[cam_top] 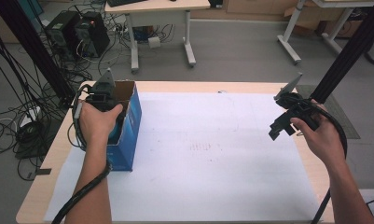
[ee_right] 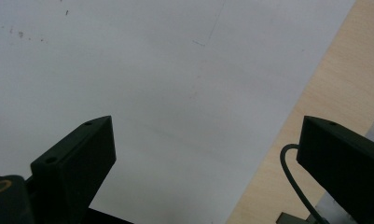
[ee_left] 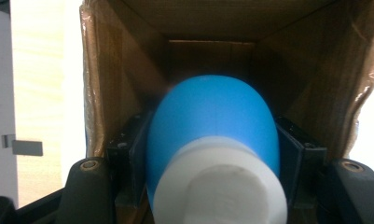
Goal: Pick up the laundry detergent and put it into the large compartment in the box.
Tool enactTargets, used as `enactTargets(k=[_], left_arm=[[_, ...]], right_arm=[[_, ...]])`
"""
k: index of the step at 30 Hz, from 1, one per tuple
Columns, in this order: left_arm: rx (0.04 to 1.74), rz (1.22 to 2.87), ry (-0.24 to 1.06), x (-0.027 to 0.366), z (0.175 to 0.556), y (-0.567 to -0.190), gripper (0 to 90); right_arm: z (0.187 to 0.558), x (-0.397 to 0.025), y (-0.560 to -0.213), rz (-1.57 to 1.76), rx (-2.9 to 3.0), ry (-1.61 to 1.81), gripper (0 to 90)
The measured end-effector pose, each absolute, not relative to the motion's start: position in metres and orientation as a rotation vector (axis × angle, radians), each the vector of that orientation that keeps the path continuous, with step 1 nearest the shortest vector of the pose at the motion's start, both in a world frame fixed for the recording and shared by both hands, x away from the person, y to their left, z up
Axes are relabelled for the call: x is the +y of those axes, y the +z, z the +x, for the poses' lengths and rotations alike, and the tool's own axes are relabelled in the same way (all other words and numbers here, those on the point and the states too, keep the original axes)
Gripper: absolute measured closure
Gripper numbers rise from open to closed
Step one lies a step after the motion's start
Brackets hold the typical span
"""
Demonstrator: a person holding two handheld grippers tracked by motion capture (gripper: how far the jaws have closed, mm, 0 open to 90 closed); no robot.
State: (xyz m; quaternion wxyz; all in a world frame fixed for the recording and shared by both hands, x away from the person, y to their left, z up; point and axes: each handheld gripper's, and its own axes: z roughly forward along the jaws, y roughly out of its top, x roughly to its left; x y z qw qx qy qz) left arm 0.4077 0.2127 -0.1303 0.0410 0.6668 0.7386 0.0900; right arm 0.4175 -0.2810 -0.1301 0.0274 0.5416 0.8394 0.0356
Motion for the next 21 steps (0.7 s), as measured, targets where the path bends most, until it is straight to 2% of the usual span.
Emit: enactTargets(k=[21], left_arm=[[2.245,2.033,0.300,0.211,0.398,-0.118,32.0]], right_arm=[[0.415,-0.281,-0.129,1.668,2.597,0.123,4.4]])
